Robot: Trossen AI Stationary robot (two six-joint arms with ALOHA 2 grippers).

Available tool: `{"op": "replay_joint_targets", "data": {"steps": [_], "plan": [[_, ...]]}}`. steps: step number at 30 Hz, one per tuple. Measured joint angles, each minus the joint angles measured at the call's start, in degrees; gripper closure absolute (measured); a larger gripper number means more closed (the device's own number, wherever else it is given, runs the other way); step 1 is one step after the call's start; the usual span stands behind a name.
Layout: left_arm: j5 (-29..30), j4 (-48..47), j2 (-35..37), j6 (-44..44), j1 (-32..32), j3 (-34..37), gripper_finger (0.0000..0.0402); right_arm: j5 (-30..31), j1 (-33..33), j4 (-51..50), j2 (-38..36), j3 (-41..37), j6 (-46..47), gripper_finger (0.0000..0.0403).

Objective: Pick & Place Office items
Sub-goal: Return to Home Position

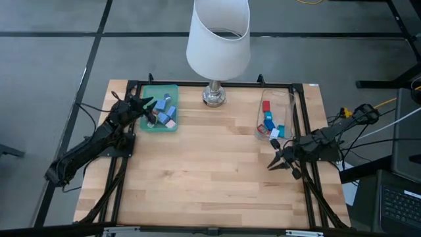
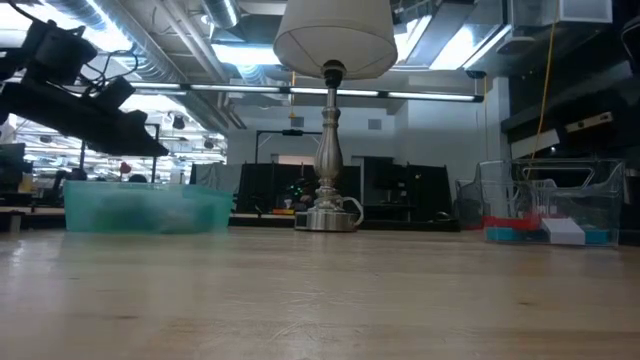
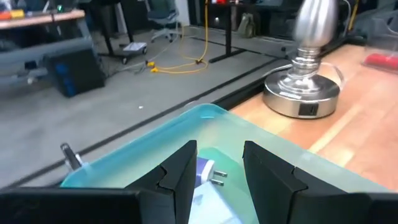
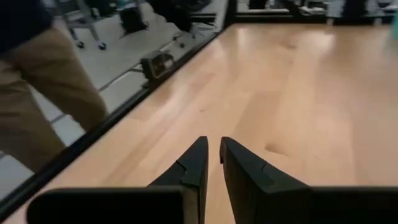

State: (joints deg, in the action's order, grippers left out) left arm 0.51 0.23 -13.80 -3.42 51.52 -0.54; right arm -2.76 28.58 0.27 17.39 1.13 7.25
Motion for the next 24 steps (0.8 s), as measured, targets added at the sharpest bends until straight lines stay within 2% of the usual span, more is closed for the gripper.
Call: {"op": "replay_joint_targets", "data": {"steps": [4, 9, 18, 24], "plan": [[0.0, 0.0, 0.0, 6.0, 0.5, 0.0, 0.0272, -1.3, 0.0, 1.6, 0.0, 0.0, 0.0, 0.0350], [0.0, 0.0, 0.0, 11.5, 0.3, 0.0, 0.0274, -1.3, 0.0, 2.6, 0.0, 0.0, 8.1, 0.0350], [0.0, 0.0, 0.5, 11.7, -0.1, 0.0, 0.0271, -1.2, 0.0, 2.6, 0.0, 0.0, 10.3, 0.0350], [0.3, 0.1, 11.5, 11.7, -6.1, 0.0, 0.0274, 0.3, 2.6, 2.3, -3.6, 0.0, 10.3, 0.0350]]}}
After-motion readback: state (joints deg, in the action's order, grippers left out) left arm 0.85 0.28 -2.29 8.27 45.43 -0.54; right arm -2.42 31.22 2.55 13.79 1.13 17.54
